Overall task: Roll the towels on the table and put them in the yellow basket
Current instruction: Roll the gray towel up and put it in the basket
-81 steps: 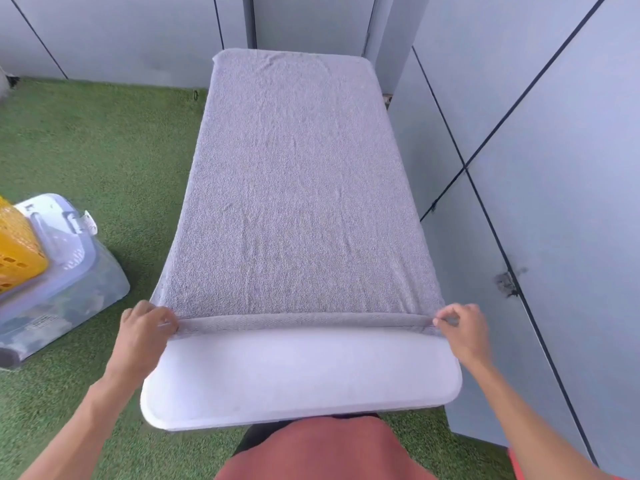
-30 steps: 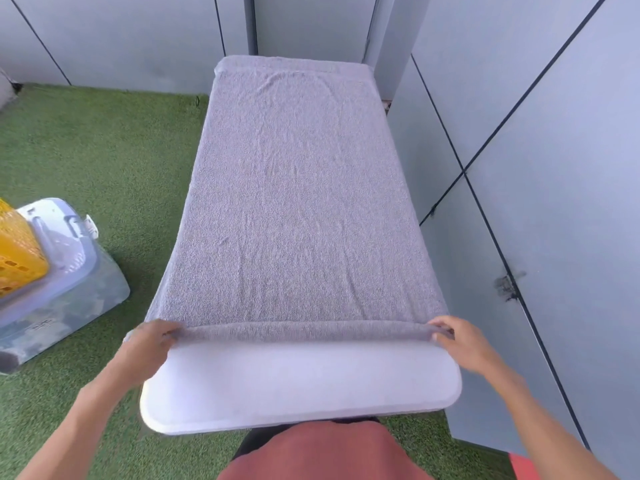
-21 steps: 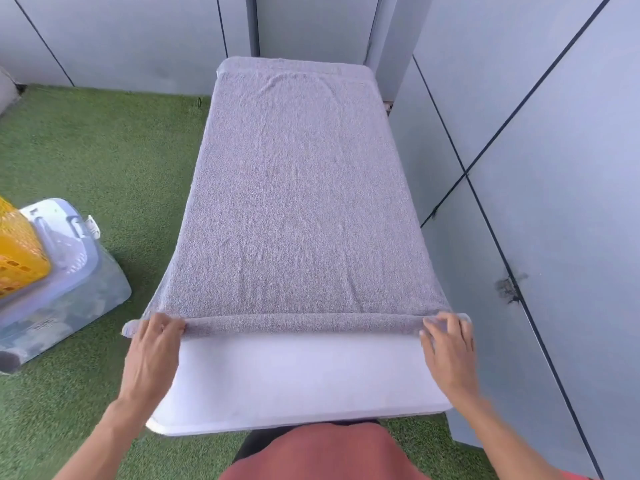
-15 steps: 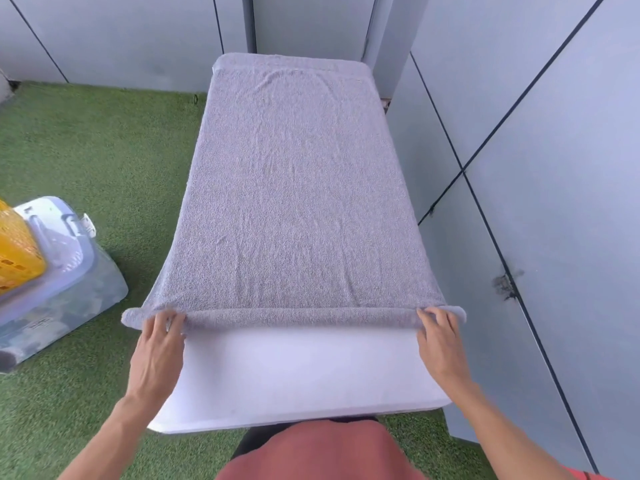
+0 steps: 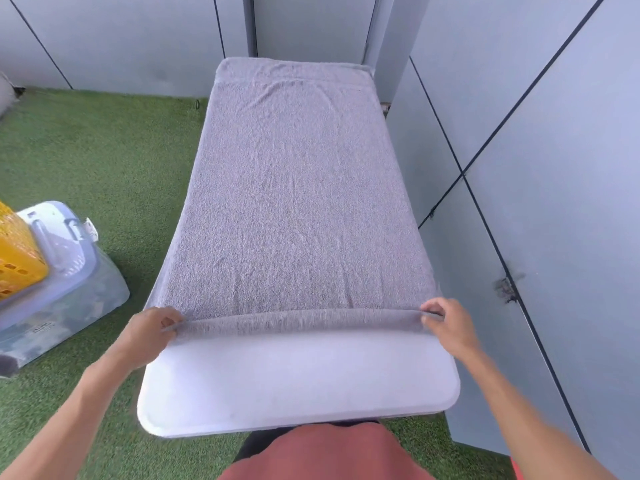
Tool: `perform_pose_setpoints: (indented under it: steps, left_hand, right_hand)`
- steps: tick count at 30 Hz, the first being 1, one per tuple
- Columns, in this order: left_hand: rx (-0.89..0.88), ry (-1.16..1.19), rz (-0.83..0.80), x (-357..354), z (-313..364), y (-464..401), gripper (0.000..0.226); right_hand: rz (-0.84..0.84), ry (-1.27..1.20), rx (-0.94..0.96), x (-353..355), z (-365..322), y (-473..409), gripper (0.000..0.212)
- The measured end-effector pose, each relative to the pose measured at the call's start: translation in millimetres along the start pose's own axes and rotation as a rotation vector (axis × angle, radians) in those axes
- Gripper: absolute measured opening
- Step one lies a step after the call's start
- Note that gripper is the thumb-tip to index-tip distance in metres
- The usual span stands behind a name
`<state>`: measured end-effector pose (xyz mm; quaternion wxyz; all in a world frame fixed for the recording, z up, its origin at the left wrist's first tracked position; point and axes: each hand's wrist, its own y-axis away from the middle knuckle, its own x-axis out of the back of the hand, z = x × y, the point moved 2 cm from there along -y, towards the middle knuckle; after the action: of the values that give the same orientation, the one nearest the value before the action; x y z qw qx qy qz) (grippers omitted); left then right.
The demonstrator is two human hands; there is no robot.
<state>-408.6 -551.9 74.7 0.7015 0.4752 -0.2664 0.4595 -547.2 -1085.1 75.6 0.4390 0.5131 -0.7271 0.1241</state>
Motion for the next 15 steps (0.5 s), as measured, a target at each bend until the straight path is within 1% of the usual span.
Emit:
perform_pose_setpoints:
  steps: [1, 3, 4, 5, 6, 8, 9, 11, 13, 15]
  left_hand:
    - [-0.012, -0.001, 0.085, -0.8, 1.2, 2.0, 0.025]
    - [-0.073, -0.141, 0.289, -8.1, 5.2, 13.3, 0.021]
    - [-0.118, -0.219, 0.375, -14.2, 8.8, 22.2, 0.018]
    - [-0.151, -0.265, 0.418, -21.4, 12.0, 31.4, 0.018]
    - [-0.172, -0.277, 0.432, -29.3, 13.1, 38.8, 0.024]
    - [-0.201, -0.275, 0.438, -45.5, 11.0, 48.0, 0.045]
    - [-0.211, -0.302, 0.428, -52.5, 8.8, 49.7, 0.057]
    - [-0.231, -0.369, 0.402, -56.9, 6.2, 43.8, 0.070]
    - [-0.218, -0.366, 0.395, -50.1, 10.3, 35.1, 0.069]
    - [-0.211, -0.339, 0.383, -41.2, 15.6, 25.7, 0.060]
  right_hand:
    - [0.115, 0.085, 0.018, -3.4, -2.8, 2.6, 0.032]
    - [0.299, 0.305, 0.038, -10.3, -11.2, 15.9, 0.017]
    - [0.367, 0.401, 0.073, -15.1, -13.2, 24.3, 0.013]
    - [0.392, 0.473, 0.113, -20.5, -14.5, 32.9, 0.014]
    - [0.388, 0.529, 0.152, -26.5, -14.3, 40.5, 0.020]
    - [0.315, 0.583, 0.199, -36.1, -9.0, 45.9, 0.038]
    - [0.285, 0.577, 0.211, -38.1, -7.5, 43.5, 0.044]
    - [0.257, 0.538, 0.223, -40.2, -5.0, 32.4, 0.047]
    - [0.233, 0.498, 0.214, -38.9, -4.3, 18.1, 0.044]
    - [0.175, 0.482, 0.184, -33.6, -5.4, 6.3, 0.035]
